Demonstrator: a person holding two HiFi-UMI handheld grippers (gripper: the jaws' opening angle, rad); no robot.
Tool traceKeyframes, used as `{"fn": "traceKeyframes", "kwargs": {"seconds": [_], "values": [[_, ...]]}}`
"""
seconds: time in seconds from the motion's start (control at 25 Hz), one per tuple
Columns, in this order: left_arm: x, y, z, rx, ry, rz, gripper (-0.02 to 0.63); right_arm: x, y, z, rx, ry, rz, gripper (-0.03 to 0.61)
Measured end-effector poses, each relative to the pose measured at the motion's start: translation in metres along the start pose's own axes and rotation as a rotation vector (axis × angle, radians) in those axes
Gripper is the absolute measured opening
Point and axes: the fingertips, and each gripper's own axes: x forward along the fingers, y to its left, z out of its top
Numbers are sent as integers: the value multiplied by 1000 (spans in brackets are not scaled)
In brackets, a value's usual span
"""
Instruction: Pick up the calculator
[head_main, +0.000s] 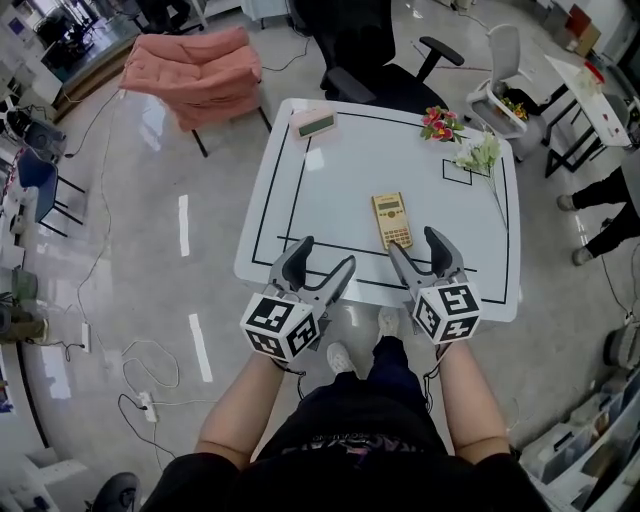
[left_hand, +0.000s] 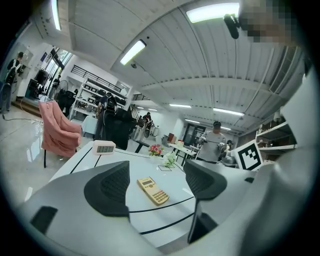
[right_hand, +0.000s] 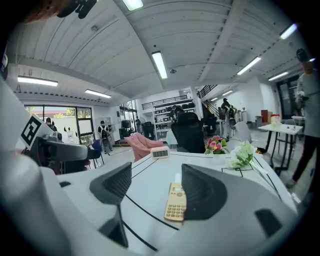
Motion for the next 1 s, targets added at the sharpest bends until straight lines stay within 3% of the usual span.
{"fn": "traceKeyframes", "kwargs": {"seconds": [0.56,1.0], "values": [[54,-2,-23,-41,79,-3,337,56,-39,-70,53,191,33,351],[82,7,-44,-70,133,14,337,88,-57,-118,49,318,24,353]]}}
